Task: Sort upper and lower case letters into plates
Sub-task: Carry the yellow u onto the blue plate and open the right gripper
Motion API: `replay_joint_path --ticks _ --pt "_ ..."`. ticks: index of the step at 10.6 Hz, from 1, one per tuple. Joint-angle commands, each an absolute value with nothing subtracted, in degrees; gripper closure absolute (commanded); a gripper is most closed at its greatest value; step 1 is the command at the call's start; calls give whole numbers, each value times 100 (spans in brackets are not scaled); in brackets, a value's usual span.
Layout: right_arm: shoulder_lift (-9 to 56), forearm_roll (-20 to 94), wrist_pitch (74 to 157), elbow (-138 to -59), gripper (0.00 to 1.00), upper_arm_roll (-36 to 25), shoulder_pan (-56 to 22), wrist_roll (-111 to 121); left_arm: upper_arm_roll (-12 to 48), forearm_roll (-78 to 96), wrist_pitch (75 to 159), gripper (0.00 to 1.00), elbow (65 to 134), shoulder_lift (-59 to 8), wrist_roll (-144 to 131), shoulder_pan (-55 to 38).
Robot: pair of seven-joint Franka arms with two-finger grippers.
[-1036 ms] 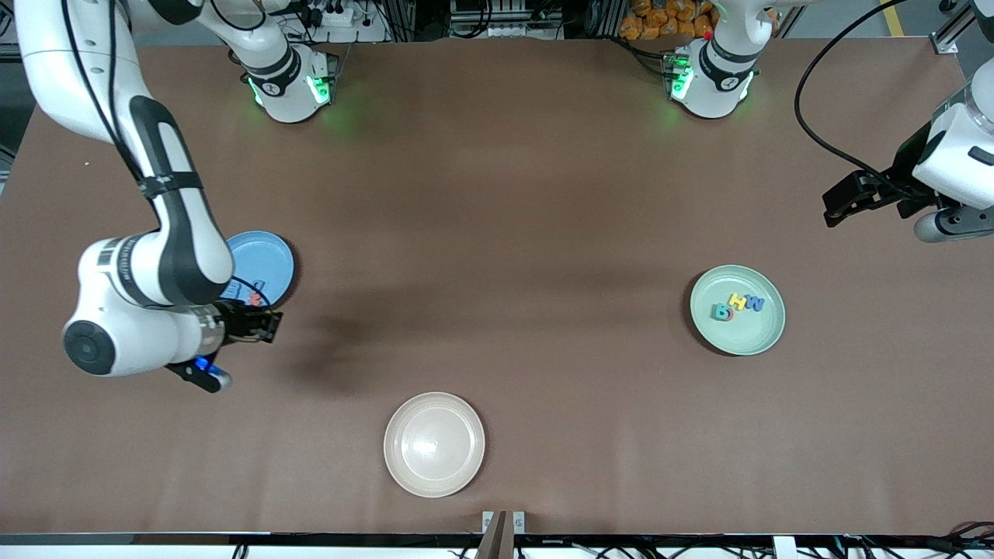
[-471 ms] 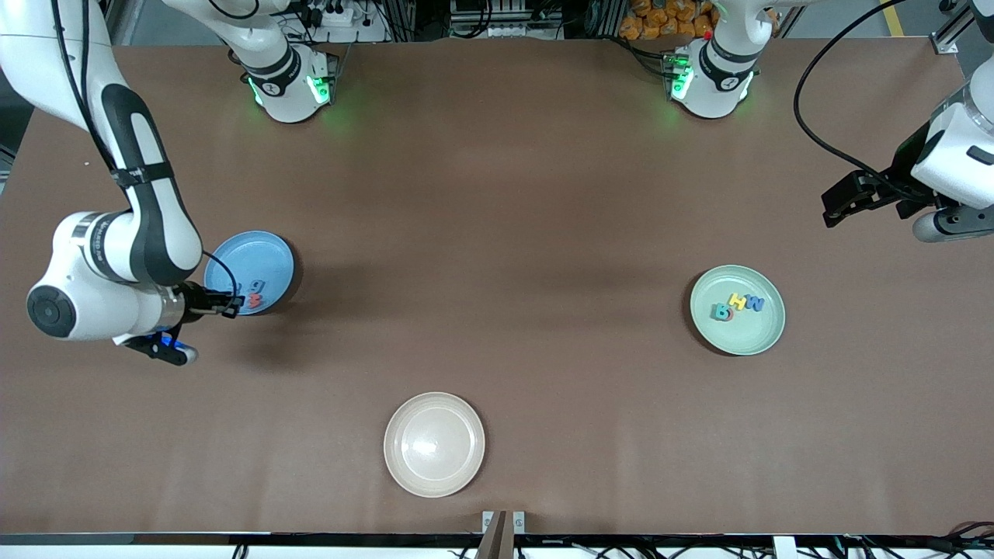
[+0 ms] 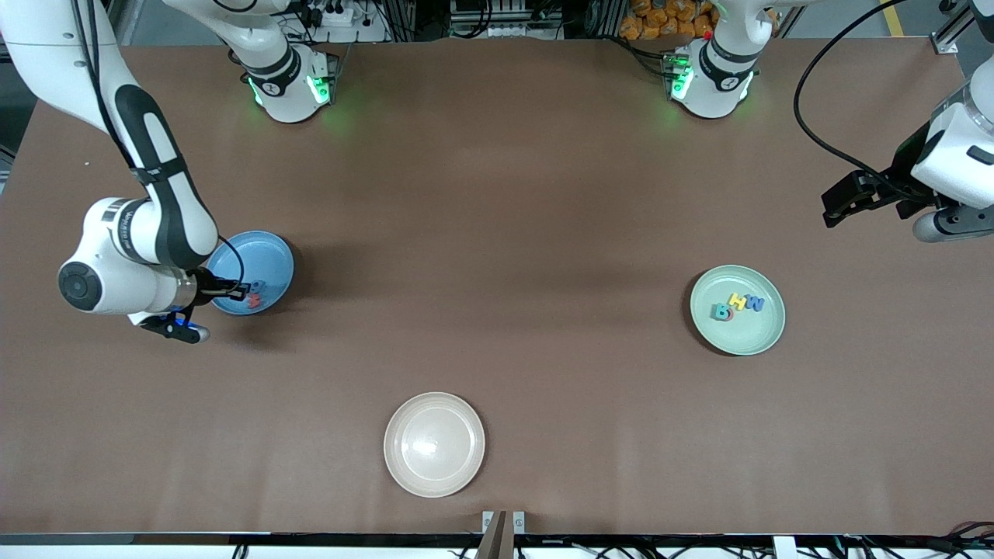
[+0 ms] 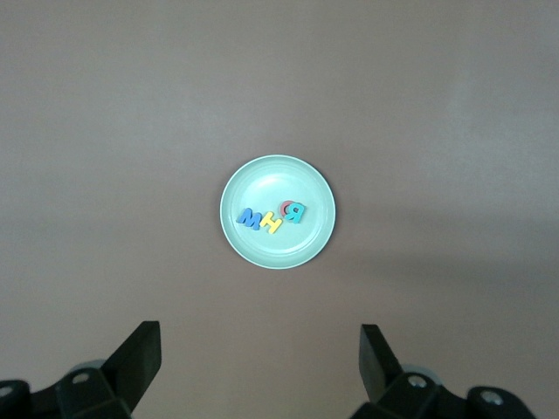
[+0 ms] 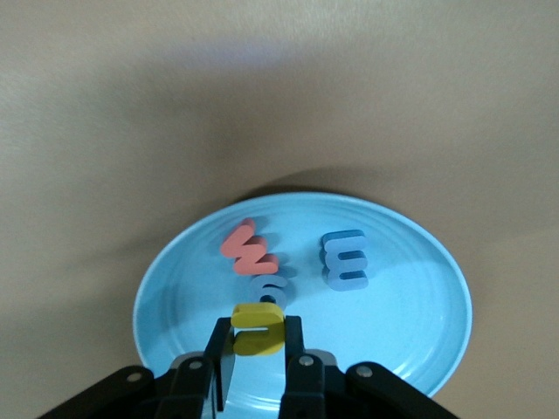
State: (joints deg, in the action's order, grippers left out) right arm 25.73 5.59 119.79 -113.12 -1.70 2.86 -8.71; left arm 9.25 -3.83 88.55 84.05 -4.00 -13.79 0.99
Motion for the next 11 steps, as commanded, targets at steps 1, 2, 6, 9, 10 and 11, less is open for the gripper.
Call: replay_joint_path --ticks 1,2,6,9,10,11 --pt "2329 527 12050 -11558 19 -132 343 -800 940 -510 8877 0 8393 -360 -1362 97" --pt "2329 527 12041 -11558 0 -132 343 -809 940 -501 8877 0 8385 -360 -1354 97" --pt "1997 563 11472 -11251 0 -123 325 -888 949 -501 8868 0 8393 -352 -1354 97" --pt "1671 510 11086 -10682 0 -88 246 -835 949 -440 8868 0 8393 -308 -1345 97" --pt "1644 501 10657 -10235 0 -88 246 -809 958 -422 8868 0 8394 -282 -1345 97" --pt "1644 344 10243 -9726 0 -70 220 -826 958 -378 8877 0 8394 -246 -1345 105"
